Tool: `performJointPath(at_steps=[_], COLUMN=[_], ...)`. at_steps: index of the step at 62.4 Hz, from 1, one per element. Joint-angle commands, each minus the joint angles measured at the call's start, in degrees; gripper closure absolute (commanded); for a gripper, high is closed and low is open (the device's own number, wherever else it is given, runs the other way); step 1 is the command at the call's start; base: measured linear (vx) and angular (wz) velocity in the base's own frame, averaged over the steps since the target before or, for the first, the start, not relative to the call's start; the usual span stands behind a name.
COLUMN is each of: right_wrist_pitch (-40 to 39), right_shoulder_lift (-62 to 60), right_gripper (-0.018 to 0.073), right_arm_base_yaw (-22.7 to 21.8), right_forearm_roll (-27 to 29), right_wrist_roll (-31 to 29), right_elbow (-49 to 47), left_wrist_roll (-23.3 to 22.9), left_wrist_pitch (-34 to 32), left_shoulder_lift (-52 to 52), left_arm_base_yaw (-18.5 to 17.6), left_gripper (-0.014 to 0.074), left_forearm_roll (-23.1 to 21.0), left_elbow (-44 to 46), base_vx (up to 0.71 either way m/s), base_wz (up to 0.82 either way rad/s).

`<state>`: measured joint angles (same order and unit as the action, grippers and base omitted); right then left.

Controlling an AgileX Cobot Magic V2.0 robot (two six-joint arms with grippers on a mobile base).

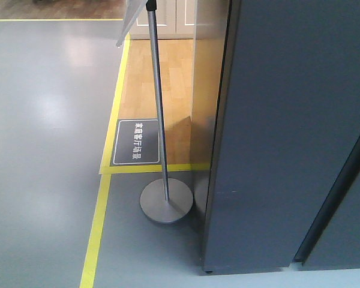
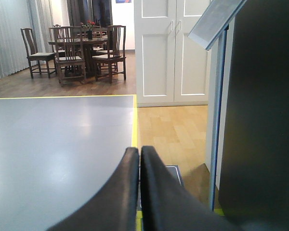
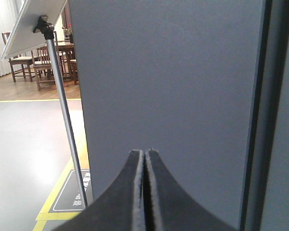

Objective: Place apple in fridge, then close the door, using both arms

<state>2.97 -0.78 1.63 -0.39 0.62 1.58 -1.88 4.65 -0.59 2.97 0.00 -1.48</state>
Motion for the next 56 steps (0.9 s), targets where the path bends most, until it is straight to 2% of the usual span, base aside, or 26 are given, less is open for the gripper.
performJointPath(at_steps=[1,9,56], right_wrist_pitch=[-4.2,-4.2,-4.2], right_shoulder_lift=[-0.9,-0.8,-0.8], right_gripper=[0.0563,0.0563,0.0563], right_arm_base_yaw=[-0.1,-0.1,-0.2], right_forearm_roll=[0.7,1.3,1.3], right_wrist_roll=[-1.4,-3.2,-3.1], right_elbow=[0.8,0.8,0.8], left_wrist_roll=[-0.6,-0.6,-0.6], left_wrist_pitch=[-4.6,-4.6,-4.6], left_shoulder_lift=[-0.9,-0.9,-0.9], left_arm_base_yaw=[-0.1,-0.1,-0.1], left_gripper=[0.0603,0.0603,0.0603], left_forearm_roll=[0.0,0.0,0.0], left_elbow=[-1.2,-1.2,-1.2], base_vx=[0.0,0.0,0.0], base_wz=[0.0,0.0,0.0])
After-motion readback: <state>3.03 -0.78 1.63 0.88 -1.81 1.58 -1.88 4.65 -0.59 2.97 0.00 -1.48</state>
